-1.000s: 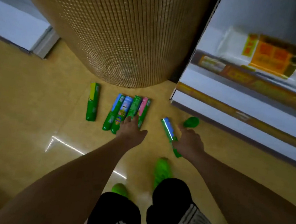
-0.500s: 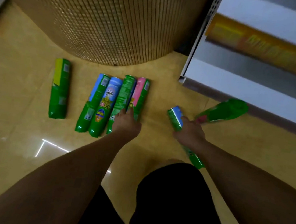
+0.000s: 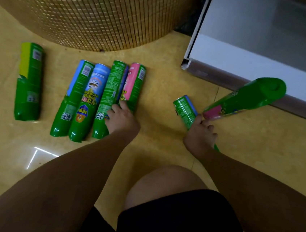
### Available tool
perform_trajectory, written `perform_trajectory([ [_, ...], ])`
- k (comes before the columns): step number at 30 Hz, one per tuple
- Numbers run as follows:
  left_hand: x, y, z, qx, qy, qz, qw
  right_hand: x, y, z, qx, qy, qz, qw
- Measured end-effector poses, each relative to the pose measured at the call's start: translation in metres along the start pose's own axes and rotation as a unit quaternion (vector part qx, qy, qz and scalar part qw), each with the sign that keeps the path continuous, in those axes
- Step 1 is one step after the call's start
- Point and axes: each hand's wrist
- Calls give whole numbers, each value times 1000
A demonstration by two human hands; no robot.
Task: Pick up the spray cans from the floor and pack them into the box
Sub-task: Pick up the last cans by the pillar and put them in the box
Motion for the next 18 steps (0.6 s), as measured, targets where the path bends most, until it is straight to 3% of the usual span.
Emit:
perform_trajectory([
  [4,1,1,7,-24,24,6,999,3,1,7,-16,37,-19,999],
  [11,8,4,15,-91,-45,-35,994,7,12,22,34,35,-51,998],
  [18,-23,10,-9,-100,-28,13,994,-22,17,4,29,2,-114,993],
])
Point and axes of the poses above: each hand's wrist, its own x-axis towards the middle knuckle, its own z-axis out of the palm, y = z × x, and after that the axes turned 15 degrees about -y, right-handed
